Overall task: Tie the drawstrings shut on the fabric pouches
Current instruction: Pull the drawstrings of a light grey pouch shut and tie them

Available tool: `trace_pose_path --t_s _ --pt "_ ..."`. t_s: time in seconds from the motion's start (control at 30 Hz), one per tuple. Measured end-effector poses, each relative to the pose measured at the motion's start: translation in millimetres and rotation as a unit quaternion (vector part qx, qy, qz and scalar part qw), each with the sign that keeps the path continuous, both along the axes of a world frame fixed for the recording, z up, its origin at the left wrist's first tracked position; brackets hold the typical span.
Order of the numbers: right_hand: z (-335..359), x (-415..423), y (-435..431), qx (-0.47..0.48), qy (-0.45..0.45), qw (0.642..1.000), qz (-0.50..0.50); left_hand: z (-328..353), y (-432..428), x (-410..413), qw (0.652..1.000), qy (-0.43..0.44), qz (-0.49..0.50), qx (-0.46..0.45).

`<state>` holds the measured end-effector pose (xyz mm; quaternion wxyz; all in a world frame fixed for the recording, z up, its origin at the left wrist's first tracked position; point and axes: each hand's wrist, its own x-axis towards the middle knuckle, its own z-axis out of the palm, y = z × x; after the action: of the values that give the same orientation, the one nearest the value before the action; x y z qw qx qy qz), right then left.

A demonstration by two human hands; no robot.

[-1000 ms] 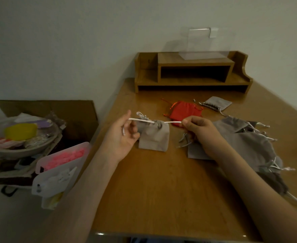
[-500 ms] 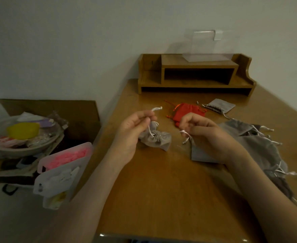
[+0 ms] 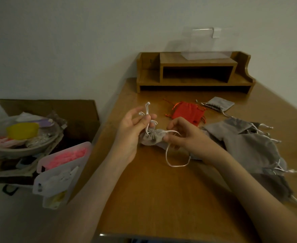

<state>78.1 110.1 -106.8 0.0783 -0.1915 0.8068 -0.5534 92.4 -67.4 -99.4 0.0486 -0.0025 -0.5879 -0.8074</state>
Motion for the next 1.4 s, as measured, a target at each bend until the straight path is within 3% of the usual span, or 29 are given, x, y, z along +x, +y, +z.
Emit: trace_pose_path --t_s 0.07,0.13,0.3,0.4,0.67,0.73,0.83,0.97,1.1,1.23,1.4 --pt "-1 -2 0 0.009 0.069 0.997 -0.038 1 -3 0 1.000 -0.002 -0.024 0.016" --pt "0 -4 5 -0.003 0.081 0.996 -0.045 1 -5 -1 0.999 0.002 -0.034 0.030" --pt "10 -1 11 -0.106 -0.032 0.993 0.039 5 -10 1 0.991 -0.012 -0.077 0.105" --pt "12 -1 14 -0.192 -0.096 0.972 0.099 6 -10 4 0.992 -0.049 -0.106 0.042" --pt "14 -4 21 -0.199 -0.142 0.953 0.180 -1 -1 5 0.976 -0.101 -0.120 -0.149" --pt "12 -3 19 -0.148 -0.100 0.972 0.150 -3 1 7 0.968 -0.102 -0.143 -0.181" --pt "8 -1 10 -0.018 0.051 0.996 0.078 -5 3 8 0.947 -0.106 -0.178 -0.245" --pt "-3 0 1 0.086 0.225 0.969 0.053 -8 6 10 0.916 -0.079 -0.201 -0.337" --pt "-8 -4 -3 0.084 0.307 0.947 0.049 -7 5 10 0.923 -0.081 -0.232 -0.297" --pt "-11 -4 -8 0.032 0.280 0.959 0.034 -6 6 11 0.926 -0.059 -0.244 -0.283" --pt "-14 -2 -12 -0.039 0.176 0.979 -0.099 -7 9 11 0.938 -0.054 -0.179 -0.292"
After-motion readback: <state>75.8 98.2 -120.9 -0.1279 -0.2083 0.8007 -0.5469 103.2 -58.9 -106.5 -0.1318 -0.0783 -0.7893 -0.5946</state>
